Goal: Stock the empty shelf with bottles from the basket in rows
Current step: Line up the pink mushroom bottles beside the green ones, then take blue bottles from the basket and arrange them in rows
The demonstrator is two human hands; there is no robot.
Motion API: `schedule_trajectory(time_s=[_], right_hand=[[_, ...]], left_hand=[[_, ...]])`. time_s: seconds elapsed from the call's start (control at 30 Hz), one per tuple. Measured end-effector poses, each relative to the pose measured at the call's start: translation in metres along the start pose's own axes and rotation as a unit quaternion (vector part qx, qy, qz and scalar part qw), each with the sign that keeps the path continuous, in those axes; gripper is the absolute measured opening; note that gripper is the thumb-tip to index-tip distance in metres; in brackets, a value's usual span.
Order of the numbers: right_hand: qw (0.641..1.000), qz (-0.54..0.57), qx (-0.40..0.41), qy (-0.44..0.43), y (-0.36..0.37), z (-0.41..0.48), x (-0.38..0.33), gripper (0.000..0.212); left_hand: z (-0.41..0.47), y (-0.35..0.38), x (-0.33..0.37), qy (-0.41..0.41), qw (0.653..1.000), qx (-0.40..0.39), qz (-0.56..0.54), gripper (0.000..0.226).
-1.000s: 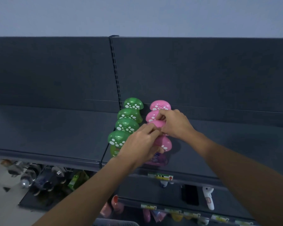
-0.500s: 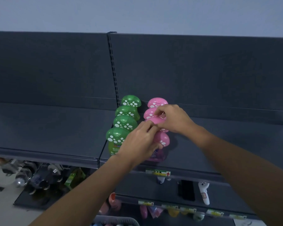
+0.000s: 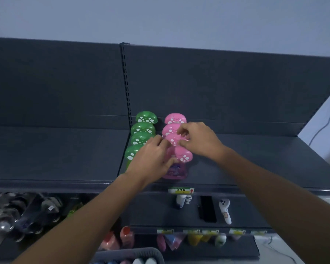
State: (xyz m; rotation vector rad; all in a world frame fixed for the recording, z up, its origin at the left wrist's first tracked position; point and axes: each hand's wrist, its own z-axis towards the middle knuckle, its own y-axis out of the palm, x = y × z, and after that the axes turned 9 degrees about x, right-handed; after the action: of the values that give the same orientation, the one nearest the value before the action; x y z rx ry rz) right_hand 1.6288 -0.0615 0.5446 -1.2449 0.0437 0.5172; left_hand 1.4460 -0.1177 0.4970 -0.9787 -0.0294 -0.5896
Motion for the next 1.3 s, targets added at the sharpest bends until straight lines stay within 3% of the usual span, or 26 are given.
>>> schedule_trajectory(time_s=[0.27, 0.47, 0.97, 1.3], right_hand=[[0.998, -0.041, -0.011, 0.045, 0.006, -0.055, -0.062, 0.026], [0.998, -0.033, 0.004, 0.053, 0.052, -0.107, -0.110, 0.025], [0.970, -0.013, -0.232, 0.073, 0.249, -0.204, -0.156, 0.029], [0.931, -0.009, -0.353, 0.089, 0.380, -0.280, -0.148, 0.037]], left_hand=[[-0.053, -0.053, -0.034, -0.017, 0.997, -0.079, 0.010, 0.039], [-0.109, -0.070, -0.075, -0.036, 0.988, -0.146, 0.019, 0.037], [-0.302, 0.001, -0.179, -0.149, 0.918, -0.367, 0.028, 0.028], [-0.408, 0.088, -0.205, -0.207, 0.878, -0.432, 0.004, 0.023]])
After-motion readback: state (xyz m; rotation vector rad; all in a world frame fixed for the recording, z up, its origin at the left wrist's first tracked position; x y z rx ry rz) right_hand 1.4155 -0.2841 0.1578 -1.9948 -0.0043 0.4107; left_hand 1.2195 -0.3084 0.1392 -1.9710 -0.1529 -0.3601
